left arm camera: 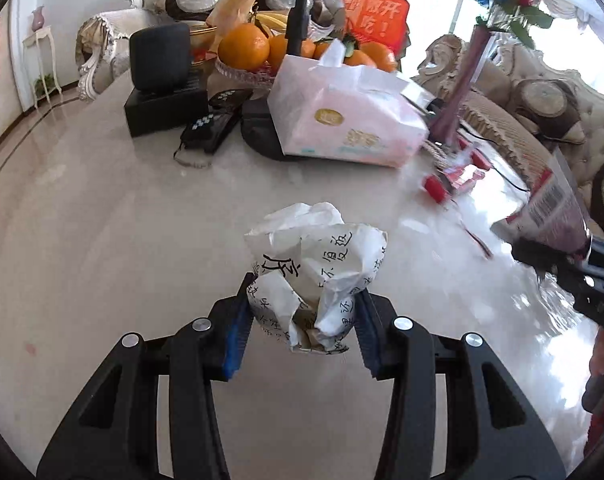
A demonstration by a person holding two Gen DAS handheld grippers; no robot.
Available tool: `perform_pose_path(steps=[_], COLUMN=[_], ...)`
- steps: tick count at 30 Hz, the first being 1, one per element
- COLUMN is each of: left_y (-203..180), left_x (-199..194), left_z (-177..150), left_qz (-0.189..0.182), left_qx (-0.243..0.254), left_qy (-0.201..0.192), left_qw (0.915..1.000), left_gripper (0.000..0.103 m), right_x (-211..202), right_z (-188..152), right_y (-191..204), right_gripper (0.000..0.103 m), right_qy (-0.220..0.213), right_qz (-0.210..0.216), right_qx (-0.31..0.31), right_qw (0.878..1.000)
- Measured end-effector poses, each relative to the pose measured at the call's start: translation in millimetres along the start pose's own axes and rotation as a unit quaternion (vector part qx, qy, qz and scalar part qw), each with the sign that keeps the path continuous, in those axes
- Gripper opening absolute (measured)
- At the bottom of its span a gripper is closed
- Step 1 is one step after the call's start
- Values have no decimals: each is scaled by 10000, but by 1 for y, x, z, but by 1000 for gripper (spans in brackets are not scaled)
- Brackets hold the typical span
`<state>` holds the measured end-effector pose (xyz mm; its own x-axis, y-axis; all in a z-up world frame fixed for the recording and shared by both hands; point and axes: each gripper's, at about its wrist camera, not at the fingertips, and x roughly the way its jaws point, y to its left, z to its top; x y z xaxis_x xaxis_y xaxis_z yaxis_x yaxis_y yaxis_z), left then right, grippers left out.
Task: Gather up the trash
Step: 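Grasp the crumpled white paper with the left tool while the right tool grasps the printed wrapper, then carry the paper and wrapper over the wastebasket and open both tools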
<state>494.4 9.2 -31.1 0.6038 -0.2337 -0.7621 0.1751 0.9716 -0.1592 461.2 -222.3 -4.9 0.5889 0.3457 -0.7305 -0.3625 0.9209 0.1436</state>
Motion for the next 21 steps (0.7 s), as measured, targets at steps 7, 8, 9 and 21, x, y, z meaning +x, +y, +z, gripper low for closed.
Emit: perform_pose_path(steps=[7, 8, 9, 21], left_y=[-11, -15, -18, -80], left_x=[-84, -106, -124, -273], left_z=[-64, -80, -93, -338], left_qz=[-524, -666, -734, -857], left_qx=[253, 343, 416, 1022], left_qy=[-183, -242, -301, 296], left_qw=[9981, 9969, 9960, 9906], left_gripper=[45, 45, 45, 45], right_x=[-97, -108, -127, -196], right_z=[-74, -81, -96, -291], right_y=[38, 45, 59, 186], right_gripper=[22, 22, 22, 22], right_qy=[-324, -365, -442, 407], right_qz=[351, 372, 415, 1271], right_qx=[-19, -51, -106, -167], right_qw=[9989, 9986, 9981, 9909])
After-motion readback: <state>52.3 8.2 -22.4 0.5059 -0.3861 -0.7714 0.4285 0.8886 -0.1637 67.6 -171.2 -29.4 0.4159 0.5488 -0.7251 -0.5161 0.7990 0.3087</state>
